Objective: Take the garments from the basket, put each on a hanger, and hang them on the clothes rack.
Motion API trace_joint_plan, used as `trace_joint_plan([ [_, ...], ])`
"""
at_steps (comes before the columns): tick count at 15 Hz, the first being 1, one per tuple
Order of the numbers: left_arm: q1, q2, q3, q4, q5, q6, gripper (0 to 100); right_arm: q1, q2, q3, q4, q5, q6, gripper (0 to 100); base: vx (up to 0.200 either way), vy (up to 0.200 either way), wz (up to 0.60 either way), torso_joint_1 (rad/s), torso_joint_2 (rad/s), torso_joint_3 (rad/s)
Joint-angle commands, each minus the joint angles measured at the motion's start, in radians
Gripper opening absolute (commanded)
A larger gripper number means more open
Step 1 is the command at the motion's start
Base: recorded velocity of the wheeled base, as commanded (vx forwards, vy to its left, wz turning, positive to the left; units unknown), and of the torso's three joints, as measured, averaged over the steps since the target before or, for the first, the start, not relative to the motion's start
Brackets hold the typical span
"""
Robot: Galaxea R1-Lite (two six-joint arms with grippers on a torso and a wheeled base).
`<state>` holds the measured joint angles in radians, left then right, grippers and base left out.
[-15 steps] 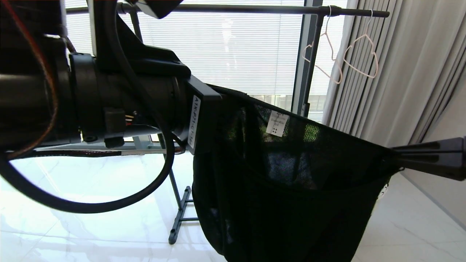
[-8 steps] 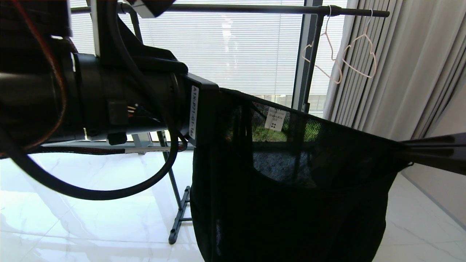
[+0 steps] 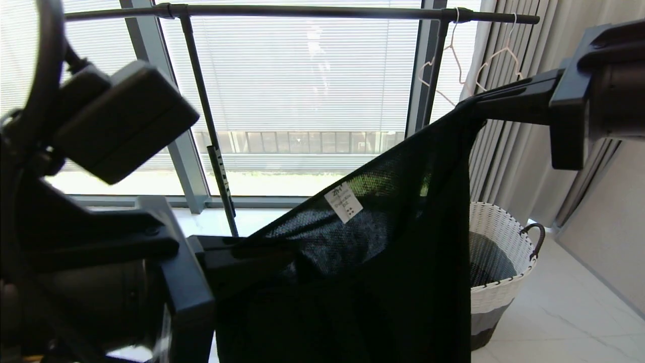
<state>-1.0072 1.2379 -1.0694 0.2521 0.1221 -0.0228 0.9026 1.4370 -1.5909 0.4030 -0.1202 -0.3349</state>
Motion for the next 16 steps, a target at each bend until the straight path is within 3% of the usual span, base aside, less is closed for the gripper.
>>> trace_joint_plan([
  [1,-0.030,-0.055,0.042,-0.001,0.011,-0.002,0,0.001,0.034,-0.009,0.004,-0.001,-0.001,0,0.000,0.000,0.00,0.000,0.00,0.000],
  [4,0.001,-0.031,0.009,-0.027,0.011,0.015,0,0.001,-0.015,0.025,0.048,-0.010,-0.003,0,0.000,0.000,0.00,0.000,0.00,0.000],
  [7,0.151,0.094,-0.066,-0.226,-0.009,0.139,0,0.012,-0.130,0.045,0.298,-0.015,-0.003,0,0.000,0.000,0.00,0.000,0.00,0.000],
  [10,0.139,0.137,-0.095,-0.244,-0.042,0.149,0,0.015,-0.136,0.052,0.301,-0.018,0.000,0,0.000,0.000,0.00,0.000,0.00,0.000],
  [11,0.119,0.150,-0.098,-0.246,-0.038,0.147,0,0.015,-0.138,0.055,0.303,-0.018,0.000,100,0.000,0.000,0.00,0.000,0.00,0.000],
  [14,0.121,0.155,-0.093,-0.246,-0.029,0.147,0,0.024,-0.155,0.060,0.304,-0.016,0.008,100,0.000,0.000,0.00,0.000,0.00,0.000],
  [16,0.139,0.150,-0.075,-0.241,0.005,0.150,0,0.007,-0.214,0.126,0.303,-0.027,0.043,100,0.000,0.000,0.00,0.000,0.00,0.000],
])
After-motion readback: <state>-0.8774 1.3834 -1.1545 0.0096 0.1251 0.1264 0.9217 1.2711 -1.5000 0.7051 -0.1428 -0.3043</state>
